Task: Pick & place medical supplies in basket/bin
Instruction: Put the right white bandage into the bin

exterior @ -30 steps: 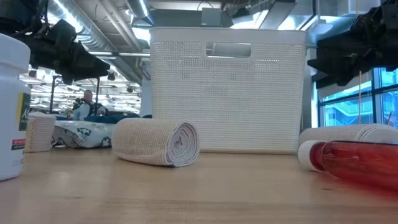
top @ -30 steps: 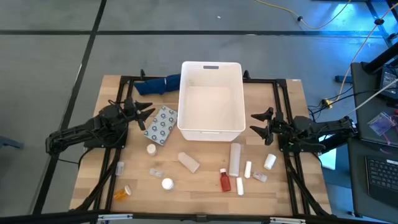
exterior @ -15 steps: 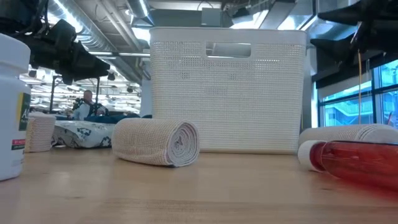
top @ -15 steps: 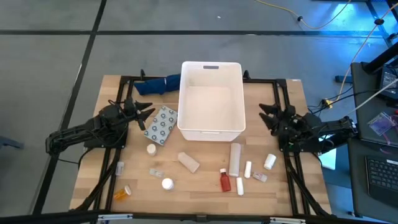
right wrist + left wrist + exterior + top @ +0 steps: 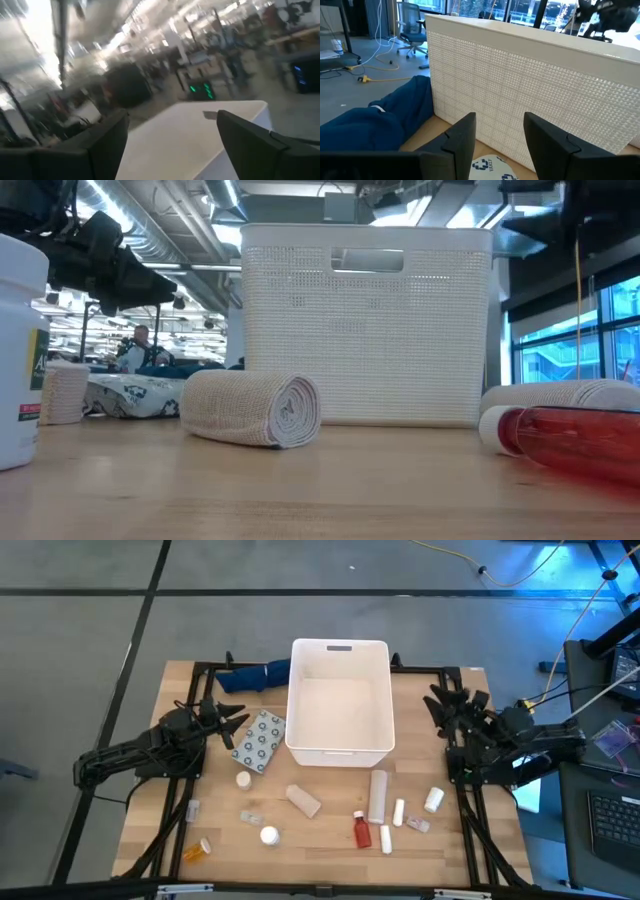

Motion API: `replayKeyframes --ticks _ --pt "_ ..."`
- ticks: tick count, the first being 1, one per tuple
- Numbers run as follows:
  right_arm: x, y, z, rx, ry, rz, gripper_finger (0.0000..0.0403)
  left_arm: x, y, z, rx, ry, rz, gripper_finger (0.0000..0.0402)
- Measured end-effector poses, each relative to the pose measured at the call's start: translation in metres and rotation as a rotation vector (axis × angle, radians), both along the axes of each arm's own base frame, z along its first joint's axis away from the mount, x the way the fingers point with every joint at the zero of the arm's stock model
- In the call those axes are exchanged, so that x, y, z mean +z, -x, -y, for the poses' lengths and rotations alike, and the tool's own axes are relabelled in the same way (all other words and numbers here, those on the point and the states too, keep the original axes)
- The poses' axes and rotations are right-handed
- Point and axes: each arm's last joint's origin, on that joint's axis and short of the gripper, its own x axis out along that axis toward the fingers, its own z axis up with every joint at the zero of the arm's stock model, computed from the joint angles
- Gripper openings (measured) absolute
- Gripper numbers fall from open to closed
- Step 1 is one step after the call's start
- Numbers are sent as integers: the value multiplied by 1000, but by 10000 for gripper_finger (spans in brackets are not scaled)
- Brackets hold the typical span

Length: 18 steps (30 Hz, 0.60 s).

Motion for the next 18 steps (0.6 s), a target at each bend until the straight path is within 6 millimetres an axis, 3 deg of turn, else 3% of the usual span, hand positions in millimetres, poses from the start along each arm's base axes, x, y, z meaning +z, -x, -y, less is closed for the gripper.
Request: replayKeyframes --ticks 8,14,18 --pt "79 -22 -3 2 -181 -257 303 0 0 0 0 0 1 159" --pt "116 -48 -11 116 -426 -420 303 0 0 0 1 0 1 159" --pt "127 -62 -21 216 -680 -573 303 0 0 0 0 1 1 159"
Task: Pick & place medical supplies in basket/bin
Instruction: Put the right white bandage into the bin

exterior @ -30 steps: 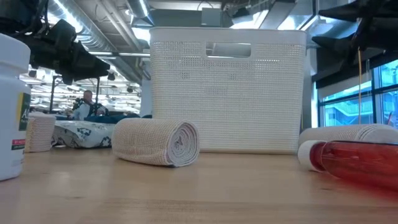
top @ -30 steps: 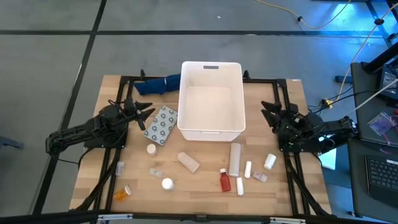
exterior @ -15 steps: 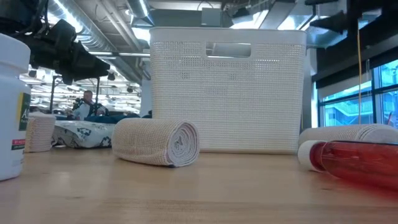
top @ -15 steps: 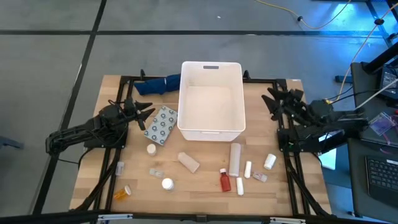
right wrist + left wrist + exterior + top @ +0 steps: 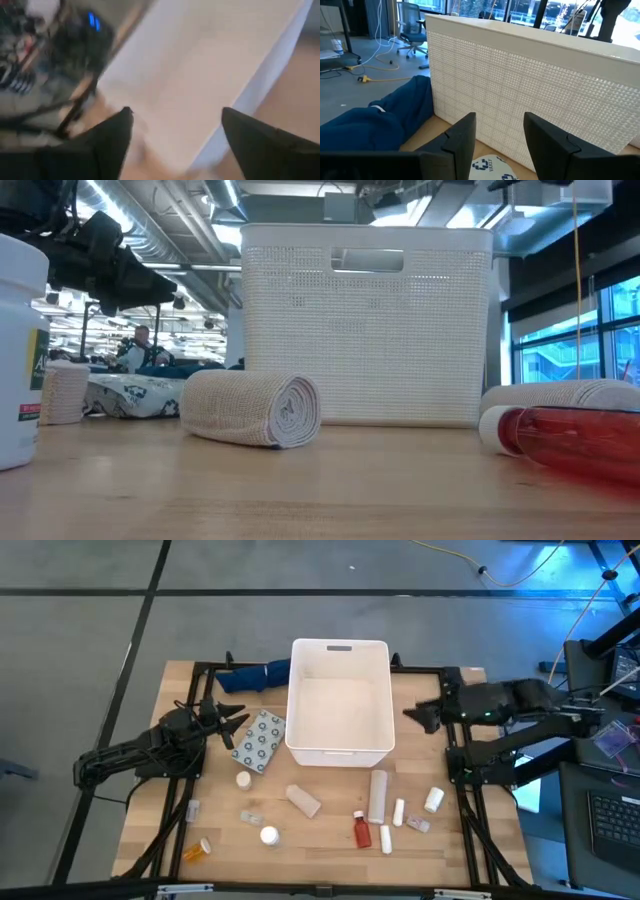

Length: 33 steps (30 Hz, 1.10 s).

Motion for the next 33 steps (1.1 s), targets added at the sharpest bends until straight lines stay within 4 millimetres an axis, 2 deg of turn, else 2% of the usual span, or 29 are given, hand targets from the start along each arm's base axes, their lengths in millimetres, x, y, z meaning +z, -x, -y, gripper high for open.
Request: replayKeyframes --ticks 3,7,13,19,22,27,30,33 --pt "-1 -8 -13 58 -162 -184 303 0 0 0 -1 0 0 159" --pt "-12 -13 -33 31 -297 -421 303 0 0 0 -2 1 0 159" --pt "-43 -29 -70 -17 -341 -552 303 0 0 0 2 44 26 159" --pt "-89 -45 -102 -101 -396 -568 303 0 0 0 2 46 27 159" --pt "-116 -55 -114 -123 -365 -527 303 0 0 0 2 46 27 159" --pt "-168 -75 -124 -174 -258 -493 303 0 0 0 -1 18 10 159" --pt "-201 -88 -128 -194 -246 -515 303 0 0 0 -1 8 4 159" --pt "-225 -103 -132 -211 -253 -525 303 0 0 0 -2 8 4 159"
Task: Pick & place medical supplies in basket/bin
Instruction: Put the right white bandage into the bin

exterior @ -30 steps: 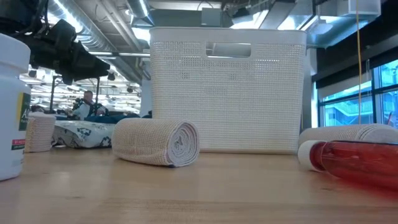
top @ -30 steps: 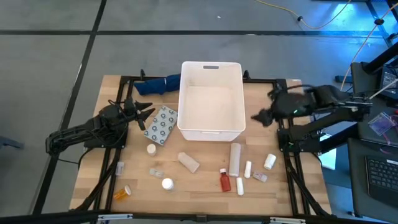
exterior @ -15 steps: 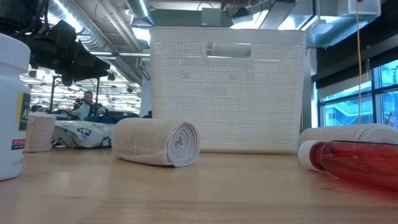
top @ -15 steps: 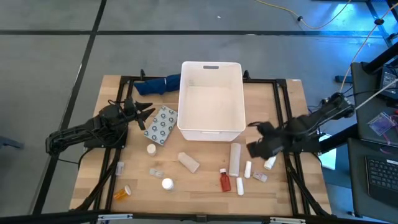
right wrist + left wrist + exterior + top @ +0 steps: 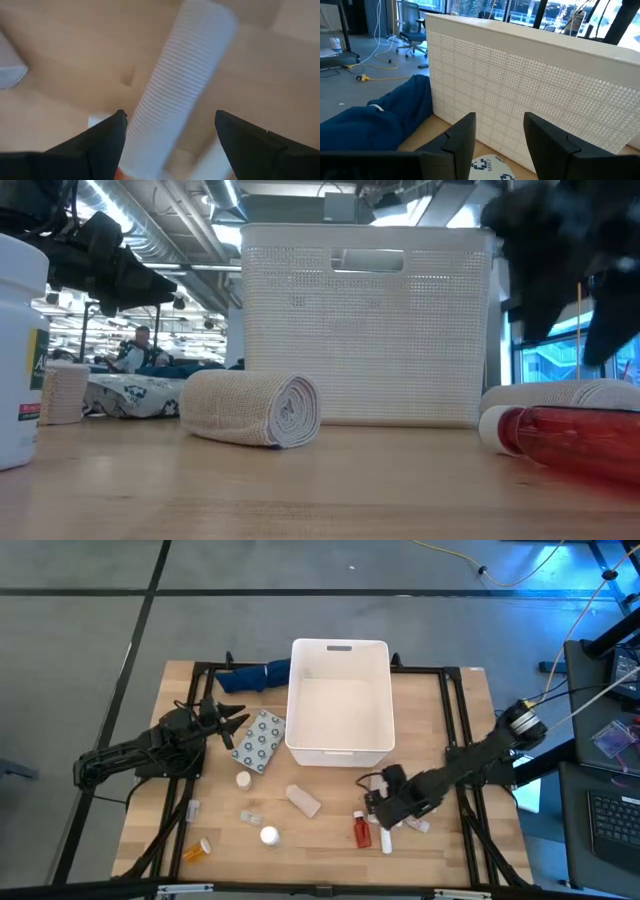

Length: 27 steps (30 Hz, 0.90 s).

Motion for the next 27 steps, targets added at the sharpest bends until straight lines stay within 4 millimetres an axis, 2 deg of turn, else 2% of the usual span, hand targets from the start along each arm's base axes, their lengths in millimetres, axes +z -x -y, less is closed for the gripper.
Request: replayKeyframes --ticks 4,8,11,15,19,22,27 --pt "-26 -13 -4 -42 -6 -24 303 0 0 0 0 0 1 159" --pt "-42 -16 -7 -55 -9 -68 292 0 0 0 -1 0 0 159" --pt "-45 -16 -7 -54 -3 -76 263 0 0 0 -1 0 0 159" --pt "-46 -16 -7 -44 4 -86 206 0 0 0 -1 0 1 159" --pt "-43 -15 -7 10 -3 -92 142 0 0 0 -1 0 0 159" --pt "-32 -13 -9 65 -43 -85 108 0 0 0 -1 0 0 159" --pt "9 2 -7 142 -87 11 107 0 0 0 -1 0 0 159"
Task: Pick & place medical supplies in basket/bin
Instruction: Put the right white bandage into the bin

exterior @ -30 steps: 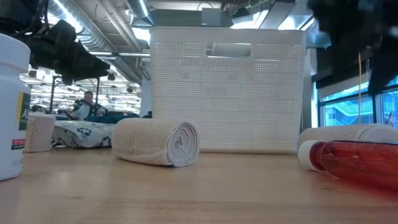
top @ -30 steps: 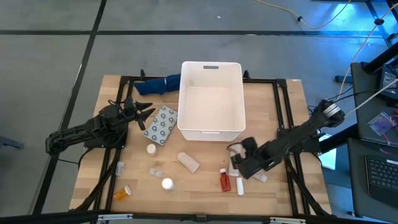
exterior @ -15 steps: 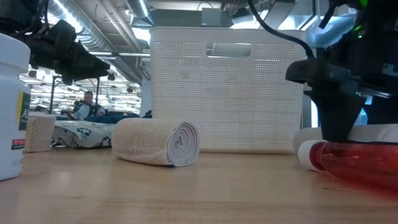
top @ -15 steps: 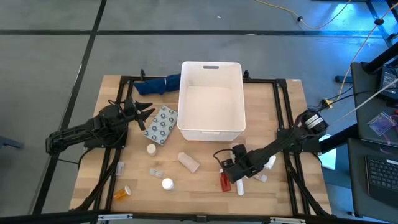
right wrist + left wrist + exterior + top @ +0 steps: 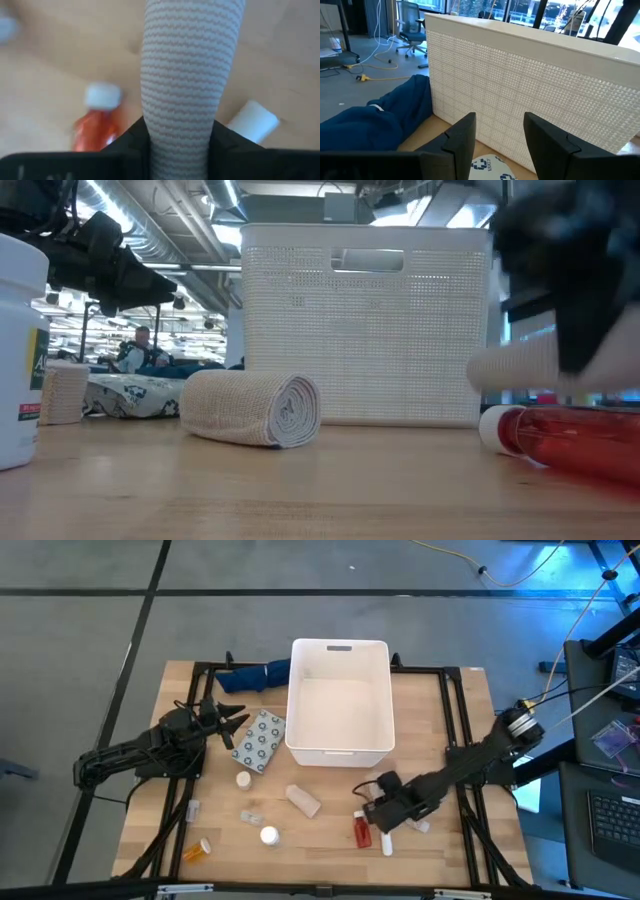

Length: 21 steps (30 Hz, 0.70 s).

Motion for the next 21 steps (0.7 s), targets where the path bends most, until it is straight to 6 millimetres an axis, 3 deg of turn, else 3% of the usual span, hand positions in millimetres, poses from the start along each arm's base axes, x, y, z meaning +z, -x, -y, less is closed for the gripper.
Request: replayKeyframes --ticks 6,11,16,21 --pt "69 29 7 147 -143 256 107 0 0 0 0 0 0 159" --pt "131 49 13 353 -142 697 108 0 0 0 0 0 0 159" --pt "184 61 44 367 261 1098 108 0 0 0 1 0 0 159" --pt "207 58 90 393 715 1075 107 0 0 0 4 0 0 159"
